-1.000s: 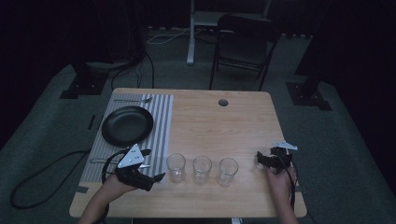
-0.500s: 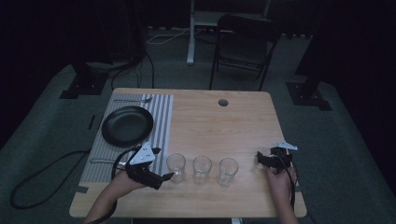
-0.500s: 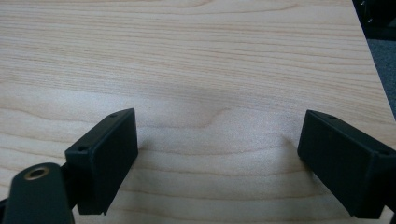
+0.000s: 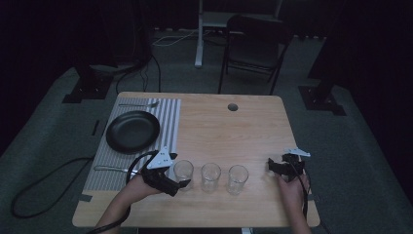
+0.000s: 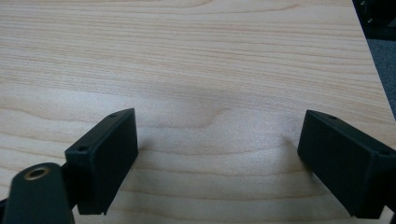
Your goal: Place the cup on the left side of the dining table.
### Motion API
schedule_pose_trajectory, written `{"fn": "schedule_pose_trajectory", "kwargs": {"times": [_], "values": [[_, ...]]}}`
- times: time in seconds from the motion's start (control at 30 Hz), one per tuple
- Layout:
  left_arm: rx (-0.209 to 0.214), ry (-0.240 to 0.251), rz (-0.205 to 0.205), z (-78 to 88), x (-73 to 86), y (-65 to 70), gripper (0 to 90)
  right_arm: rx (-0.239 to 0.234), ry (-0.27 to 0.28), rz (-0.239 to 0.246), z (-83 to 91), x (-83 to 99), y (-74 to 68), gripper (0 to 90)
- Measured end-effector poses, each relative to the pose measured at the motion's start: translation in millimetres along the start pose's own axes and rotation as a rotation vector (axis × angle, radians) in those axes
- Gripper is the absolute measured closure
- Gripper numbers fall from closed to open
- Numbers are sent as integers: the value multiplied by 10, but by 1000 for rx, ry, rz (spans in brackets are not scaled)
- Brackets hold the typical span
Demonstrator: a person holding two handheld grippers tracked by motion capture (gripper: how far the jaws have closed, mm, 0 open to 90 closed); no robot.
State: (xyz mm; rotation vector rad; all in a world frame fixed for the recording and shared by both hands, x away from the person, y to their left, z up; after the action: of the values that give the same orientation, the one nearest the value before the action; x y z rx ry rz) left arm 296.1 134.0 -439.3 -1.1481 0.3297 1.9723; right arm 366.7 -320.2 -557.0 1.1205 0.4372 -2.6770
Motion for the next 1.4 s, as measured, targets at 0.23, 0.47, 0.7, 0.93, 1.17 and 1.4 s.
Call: {"fn": "schedule_pose_trajectory", "kwargs": {"times": [0.23, 0.47, 0.7, 0.93, 1.17, 1.4], "values": [[7, -8, -4, -93, -42, 48, 17, 0, 0, 0, 0, 0, 0, 117], [23, -6, -20, -150, -110, 95, 17, 0, 0, 0, 0, 0, 0, 117], [41, 0, -24, -229, -184, 165, 18, 0, 0, 0, 0, 0, 0, 117], [57, -21, -44, -303, -279, 213, 18, 0, 0, 0, 0, 0, 0, 117], [72, -27, -60, -373, -379, 284, 17, 0, 0, 0, 0, 0, 0, 117], [73, -40, -76, -454, -455, 350, 18, 0, 0, 0, 0, 0, 0, 117]]}}
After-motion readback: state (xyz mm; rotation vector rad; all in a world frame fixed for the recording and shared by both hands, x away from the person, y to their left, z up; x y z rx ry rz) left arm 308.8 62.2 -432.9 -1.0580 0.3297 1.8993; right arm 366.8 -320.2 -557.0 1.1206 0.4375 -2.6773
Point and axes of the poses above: each handheld gripper's, and its own axes: z roughly backward along the jaws, x roughly out of its underside, y roughly to its right, the point moved 1 cm from there along -z, roughly forward along the jaws, and after that the axes turned 15 degrees about -x, right-handed, at the moved point
